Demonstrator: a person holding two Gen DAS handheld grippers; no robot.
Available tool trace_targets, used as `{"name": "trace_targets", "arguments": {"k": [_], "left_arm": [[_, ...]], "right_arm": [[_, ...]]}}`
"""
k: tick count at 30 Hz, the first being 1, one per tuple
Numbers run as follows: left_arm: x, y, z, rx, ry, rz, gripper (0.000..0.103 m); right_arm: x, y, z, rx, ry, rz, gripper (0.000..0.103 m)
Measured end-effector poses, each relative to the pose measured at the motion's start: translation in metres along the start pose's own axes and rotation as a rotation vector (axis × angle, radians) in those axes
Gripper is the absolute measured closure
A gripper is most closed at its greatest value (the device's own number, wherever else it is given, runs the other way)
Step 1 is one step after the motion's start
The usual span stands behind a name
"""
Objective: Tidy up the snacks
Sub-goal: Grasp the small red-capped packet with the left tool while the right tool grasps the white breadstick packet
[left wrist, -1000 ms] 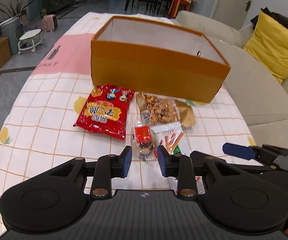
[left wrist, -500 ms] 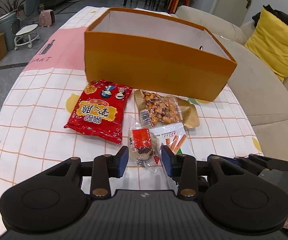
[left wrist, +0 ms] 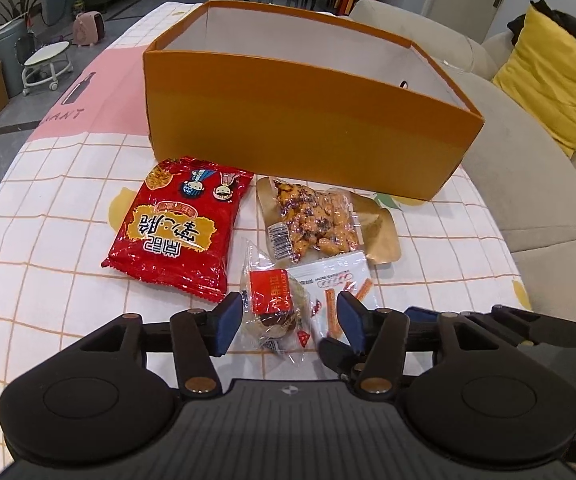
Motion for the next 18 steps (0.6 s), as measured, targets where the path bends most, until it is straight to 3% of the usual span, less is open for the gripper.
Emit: {"name": "trace_targets", "arguments": {"k": [2, 5, 11, 14, 18], "left_arm": [[0.003, -0.001, 0.000, 0.004, -0.005, 0.005, 0.039], [0.006, -0.003, 0.002, -0.004, -0.011, 0.010, 0.038], [0.018, 0.002, 0.009, -0.034, 0.002, 0.046, 0.038], [0.022, 0.005, 0.012, -0.056, 0.003, 0.057, 0.047], [0.023, 0.005, 0.012, -0.062, 0.019, 0.050, 0.056]], "right_arm": [[0.002, 0.003, -0.003, -0.002, 0.016, 0.025, 0.054], [0.002, 0.003, -0.014, 0.034, 0.006, 0.035, 0.057], [0.000, 0.003, -0.026, 0.056, 0.007, 0.024, 0.056], [0.001, 0.004, -0.024, 0.038, -0.005, 0.016, 0.049], [0.004, 0.003, -0.016, -0.006, -0.011, 0.006, 0.049]]}}
Point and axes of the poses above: each gripper's, at about its wrist camera, not at the fingertips, and x roughly the way its jaws point, z to its left, y to its underside, the point moved 3 cm from there along x, roughly the way its jaws point, and after that the axes turned 2 degrees about -x, right-handed, at the moved point
